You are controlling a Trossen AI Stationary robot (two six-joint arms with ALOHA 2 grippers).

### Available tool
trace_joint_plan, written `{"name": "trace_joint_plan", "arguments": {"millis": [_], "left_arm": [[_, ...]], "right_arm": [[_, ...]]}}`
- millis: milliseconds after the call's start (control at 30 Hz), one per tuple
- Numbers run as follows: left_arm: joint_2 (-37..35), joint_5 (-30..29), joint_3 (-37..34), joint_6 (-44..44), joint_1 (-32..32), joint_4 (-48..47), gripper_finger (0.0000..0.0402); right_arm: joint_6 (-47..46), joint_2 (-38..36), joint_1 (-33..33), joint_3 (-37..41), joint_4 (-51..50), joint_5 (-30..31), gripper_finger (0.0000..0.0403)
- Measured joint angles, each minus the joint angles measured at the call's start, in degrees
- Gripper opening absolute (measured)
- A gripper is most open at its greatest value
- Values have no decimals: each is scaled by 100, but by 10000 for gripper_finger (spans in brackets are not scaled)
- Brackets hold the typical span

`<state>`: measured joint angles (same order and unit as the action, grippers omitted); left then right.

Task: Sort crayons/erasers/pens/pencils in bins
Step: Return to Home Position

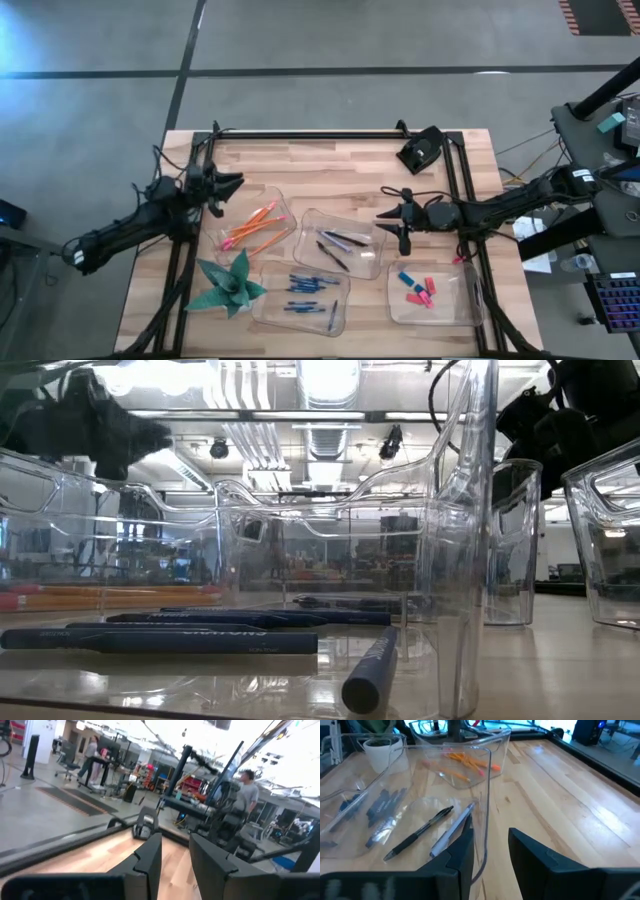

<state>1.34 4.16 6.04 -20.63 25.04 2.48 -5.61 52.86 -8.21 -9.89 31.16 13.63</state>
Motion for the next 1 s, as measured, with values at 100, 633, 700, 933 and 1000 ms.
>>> {"name": "trace_joint_plan", "arguments": {"millis": [100, 633, 700, 933, 1000], "left_arm": [[19, -9, -230, -6, 0, 192, 86], [81, -22, -559, 21, 0, 761, 86], [82, -24, -559, 23, 0, 761, 86], [81, -28, -566, 38, 0, 761, 86], [84, -28, -566, 38, 0, 760, 86]], "right_arm": [[89, 0, 0, 15, 226, 0, 109], [220, 2, 157, 313, 684, 53, 112], [170, 2, 214, 412, 861, 55, 111], [185, 2, 363, 787, 1550, 55, 107], [213, 2, 411, 867, 1662, 56, 109]]}}
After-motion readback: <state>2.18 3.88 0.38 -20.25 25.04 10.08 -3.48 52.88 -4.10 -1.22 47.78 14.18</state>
